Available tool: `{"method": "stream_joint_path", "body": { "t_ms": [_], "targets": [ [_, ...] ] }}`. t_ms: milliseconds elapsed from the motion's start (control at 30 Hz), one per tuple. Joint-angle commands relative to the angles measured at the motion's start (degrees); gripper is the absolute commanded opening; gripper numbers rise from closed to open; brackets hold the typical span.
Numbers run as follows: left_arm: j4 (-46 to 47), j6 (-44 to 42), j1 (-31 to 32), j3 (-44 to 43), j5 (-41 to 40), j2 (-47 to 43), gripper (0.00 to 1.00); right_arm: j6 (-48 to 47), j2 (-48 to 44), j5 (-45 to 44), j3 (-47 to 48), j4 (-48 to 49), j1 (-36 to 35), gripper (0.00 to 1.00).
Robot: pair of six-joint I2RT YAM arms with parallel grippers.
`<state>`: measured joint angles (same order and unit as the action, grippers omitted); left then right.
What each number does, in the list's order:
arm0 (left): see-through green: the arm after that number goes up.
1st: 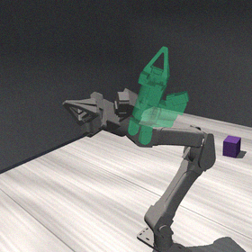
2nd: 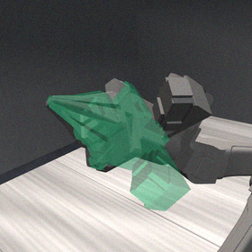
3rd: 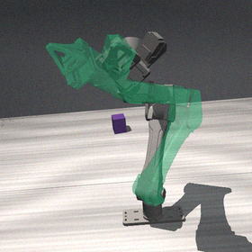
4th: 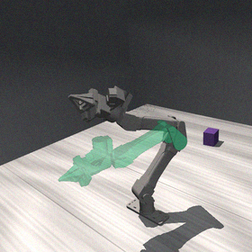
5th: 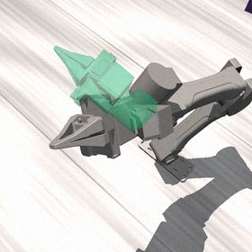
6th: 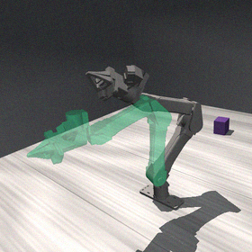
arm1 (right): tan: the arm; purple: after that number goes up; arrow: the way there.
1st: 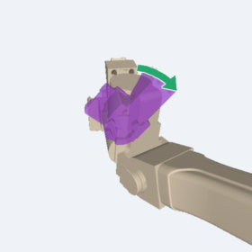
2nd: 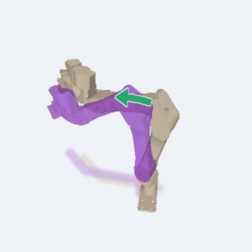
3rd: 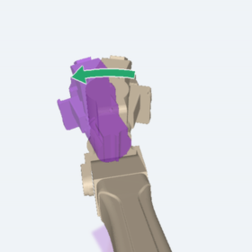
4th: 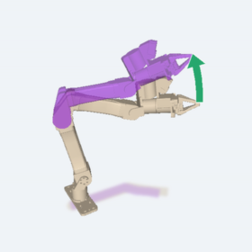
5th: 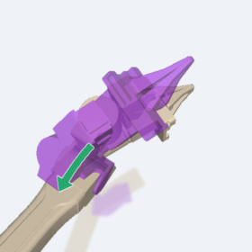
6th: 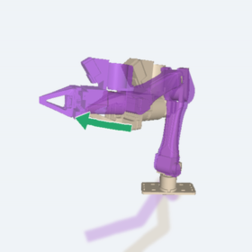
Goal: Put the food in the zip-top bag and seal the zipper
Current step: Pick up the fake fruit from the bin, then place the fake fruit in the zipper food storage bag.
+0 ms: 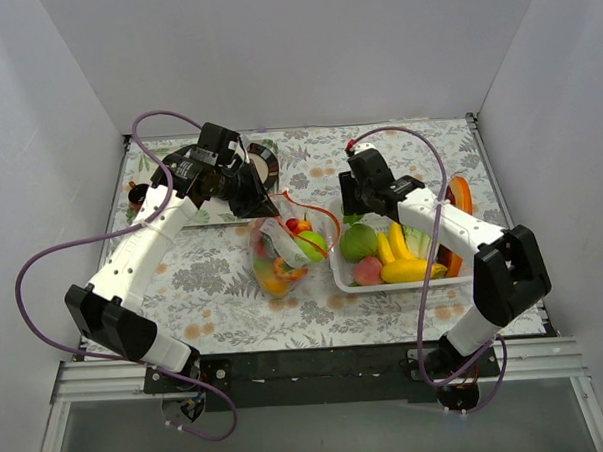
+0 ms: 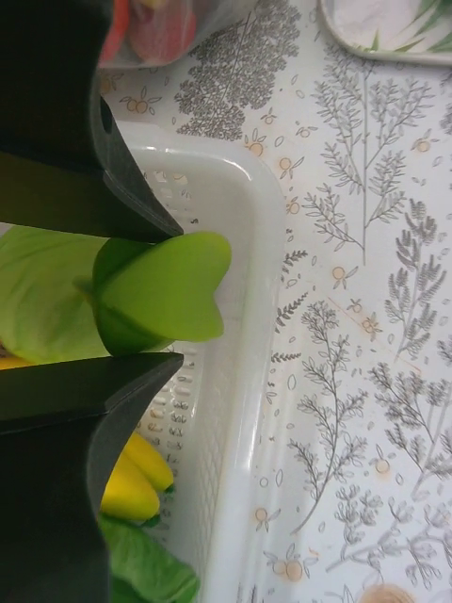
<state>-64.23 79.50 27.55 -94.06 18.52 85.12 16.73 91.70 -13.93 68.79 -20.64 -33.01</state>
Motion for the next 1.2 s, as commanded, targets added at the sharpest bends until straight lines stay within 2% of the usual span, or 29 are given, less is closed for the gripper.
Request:
{"method": "stream_joint_path", "body": {
  "t_ms": [0, 233, 600, 900, 1167],
  "targets": [
    [1.21, 0.30, -0.13, 1.16, 1.08, -1.19, 0.00, 1.37, -6.26, -3.82, 5.20, -5.53, 0.06, 0.18],
    [1.30, 0.56, -0.13, 1.07, 0.73, -0.66, 0.00, 2.60, -12.77, -3.20, 11.52, -13.44, -0.56, 0.16],
    [0.95, 0.65, -0.13, 0.28, 0.37, -0.48, 0.00, 4.45, -18.40, 1.45, 22.34, -19.00, -9.69, 0.16],
    [0.95, 1.18, -0.13, -0.16, 0.55, -0.31, 0.00, 6.30, -14.45, 3.65, 20.69, -15.93, -17.87, 0.15],
    [0.33, 1.18, -0.13, -0.68, 0.20, -0.22, 0.00, 6.30, -8.91, 5.14, 20.15, -12.58, -19.72, 0.15]
  ]
}}
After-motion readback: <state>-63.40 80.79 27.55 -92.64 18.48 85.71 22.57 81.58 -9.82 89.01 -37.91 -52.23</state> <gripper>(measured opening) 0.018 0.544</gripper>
